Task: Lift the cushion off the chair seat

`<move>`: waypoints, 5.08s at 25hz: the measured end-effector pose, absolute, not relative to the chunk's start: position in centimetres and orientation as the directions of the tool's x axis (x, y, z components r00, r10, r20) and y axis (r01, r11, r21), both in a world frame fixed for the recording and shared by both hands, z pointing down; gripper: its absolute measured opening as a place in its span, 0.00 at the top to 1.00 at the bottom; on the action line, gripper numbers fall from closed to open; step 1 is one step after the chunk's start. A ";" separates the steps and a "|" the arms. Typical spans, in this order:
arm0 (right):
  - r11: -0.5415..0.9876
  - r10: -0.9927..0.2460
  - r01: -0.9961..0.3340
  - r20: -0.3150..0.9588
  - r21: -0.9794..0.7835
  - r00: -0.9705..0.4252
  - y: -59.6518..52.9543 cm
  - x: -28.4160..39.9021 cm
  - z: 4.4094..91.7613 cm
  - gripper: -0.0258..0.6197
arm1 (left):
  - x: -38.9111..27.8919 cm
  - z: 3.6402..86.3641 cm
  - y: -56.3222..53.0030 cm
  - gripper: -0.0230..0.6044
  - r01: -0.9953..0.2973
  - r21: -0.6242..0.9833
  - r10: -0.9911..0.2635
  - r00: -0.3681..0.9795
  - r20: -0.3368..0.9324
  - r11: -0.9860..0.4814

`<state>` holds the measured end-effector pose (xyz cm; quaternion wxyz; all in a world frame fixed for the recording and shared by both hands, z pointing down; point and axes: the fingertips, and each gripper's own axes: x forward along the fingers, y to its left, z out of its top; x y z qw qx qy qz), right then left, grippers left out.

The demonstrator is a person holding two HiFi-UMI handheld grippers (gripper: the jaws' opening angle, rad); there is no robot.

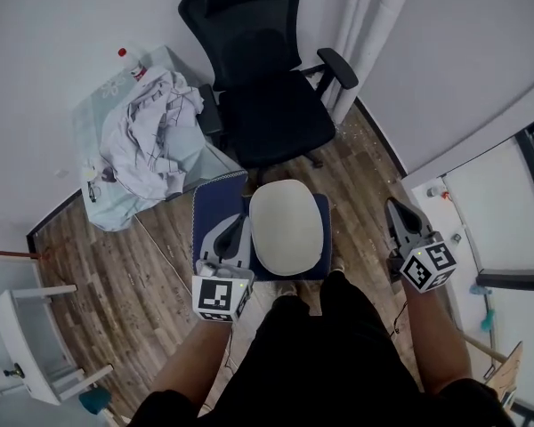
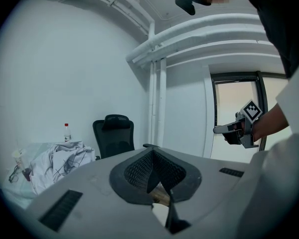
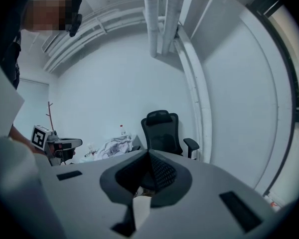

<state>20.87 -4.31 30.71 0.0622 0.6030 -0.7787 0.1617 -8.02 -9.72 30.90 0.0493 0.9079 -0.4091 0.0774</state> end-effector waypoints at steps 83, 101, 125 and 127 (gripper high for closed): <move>0.606 -0.412 -0.677 0.564 -0.417 -0.716 -25.3 14.1 85.5 0.93 | -4.5 73.4 -21.8 0.96 -0.940 0.124 -0.814 0.337 0.473 -0.317; 0.589 -0.263 -0.651 0.649 -0.478 -0.714 -25.3 12.7 90.0 0.52 | -3.3 74.6 -21.0 0.96 -0.924 0.143 -0.771 0.376 0.513 -0.355; 0.665 -0.276 -0.636 0.662 -0.392 -0.697 -24.7 11.2 83.3 0.87 | -2.7 69.2 -23.5 0.96 -0.915 0.147 -0.795 0.399 0.457 -0.375; 0.674 -0.290 -0.632 0.650 -0.383 -0.703 -24.5 11.1 82.0 0.87 | -2.4 68.3 -23.6 0.96 -0.914 0.154 -0.797 0.402 0.450 -0.375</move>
